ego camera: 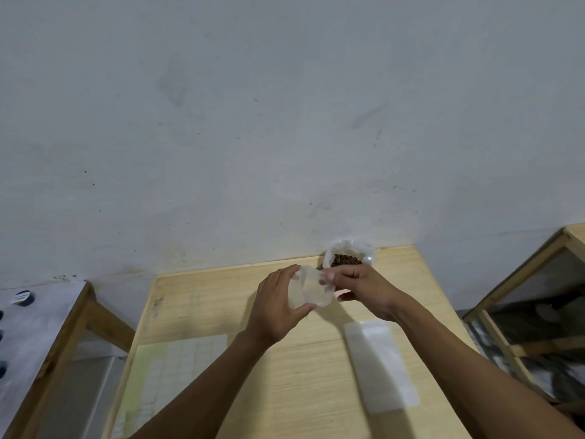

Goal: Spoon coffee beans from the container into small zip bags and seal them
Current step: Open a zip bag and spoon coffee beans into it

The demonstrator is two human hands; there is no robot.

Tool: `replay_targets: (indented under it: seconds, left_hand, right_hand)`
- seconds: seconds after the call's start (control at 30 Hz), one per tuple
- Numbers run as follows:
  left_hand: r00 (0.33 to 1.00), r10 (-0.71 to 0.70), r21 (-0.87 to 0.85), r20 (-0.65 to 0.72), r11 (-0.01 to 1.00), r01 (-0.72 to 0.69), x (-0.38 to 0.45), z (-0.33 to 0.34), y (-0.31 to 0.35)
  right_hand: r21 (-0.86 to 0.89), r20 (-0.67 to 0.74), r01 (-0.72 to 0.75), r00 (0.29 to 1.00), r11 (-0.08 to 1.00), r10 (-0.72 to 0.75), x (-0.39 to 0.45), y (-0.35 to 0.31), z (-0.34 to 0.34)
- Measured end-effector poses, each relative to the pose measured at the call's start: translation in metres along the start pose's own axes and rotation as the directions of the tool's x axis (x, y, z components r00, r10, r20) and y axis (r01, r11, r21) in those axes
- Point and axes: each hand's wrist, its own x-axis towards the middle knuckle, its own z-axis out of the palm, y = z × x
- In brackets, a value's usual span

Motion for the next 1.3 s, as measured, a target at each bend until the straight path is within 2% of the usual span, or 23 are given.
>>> replay_targets:
  seconds: [0.03,0.1,0.2,0.27,0.33,0.43,0.57,0.77,0.93,1.13,1.3]
  left_hand:
    - [1.000,-0.001,-0.010,-0.008,1.000,0.001,-0.001,0.002,-0.002]
    - [1.000,-0.003,-0.007,-0.025,1.000,0.003,-0.004,0.005,-0.006]
    - [0.999,-0.014,0.040,-0.034,0.999,0.016,-0.005,0.011,-0.008]
    - [0.998,-0.060,0.040,-0.021,0.997,0.061,-0.004,0.014,-0.005]
    - [0.993,-0.118,0.017,-0.006,0.993,0.118,-0.004,0.018,-0.004]
    - [0.987,-0.161,0.007,0.009,0.987,0.161,-0.009,0.029,-0.004]
    - [0.975,-0.221,0.012,0.022,0.975,0.221,-0.005,0.041,0.005]
    - [0.963,-0.269,-0.003,0.027,0.963,0.269,0.000,0.054,0.011]
    - [0.947,-0.321,-0.007,0.023,0.947,0.321,0.002,0.055,0.010]
    - [0.944,-0.326,-0.016,0.052,0.945,0.327,0.007,0.061,0.018]
    - [0.942,-0.327,-0.015,0.075,0.944,0.329,0.009,0.064,0.021]
  right_hand:
    - [0.014,-0.030,-0.003,1.000,1.000,0.004,0.001,0.003,-0.005]
    - [0.064,-0.219,-0.012,0.975,0.998,0.025,0.007,0.017,-0.020]
    - [0.030,-0.543,-0.129,0.831,0.991,0.124,0.014,0.054,-0.051]
    - [-0.070,-0.657,-0.273,0.736,0.959,0.162,0.013,0.081,-0.070]
    - [-0.159,-0.708,-0.387,0.686,0.908,0.168,0.014,0.101,-0.082]
    - [-0.260,-0.719,-0.440,0.682,0.859,0.132,0.023,0.116,-0.091]
    - [-0.376,-0.689,-0.403,0.723,0.834,0.038,0.046,0.113,-0.093]
    - [-0.527,-0.636,-0.489,0.769,0.695,0.059,0.070,0.117,-0.092]
    - [-0.504,-0.652,-0.493,0.755,0.710,0.062,0.066,0.128,-0.109]
    - [-0.413,-0.649,-0.575,0.730,0.706,0.215,0.061,0.125,-0.126]
    - [-0.383,-0.669,-0.575,0.712,0.723,0.213,0.059,0.129,-0.134]
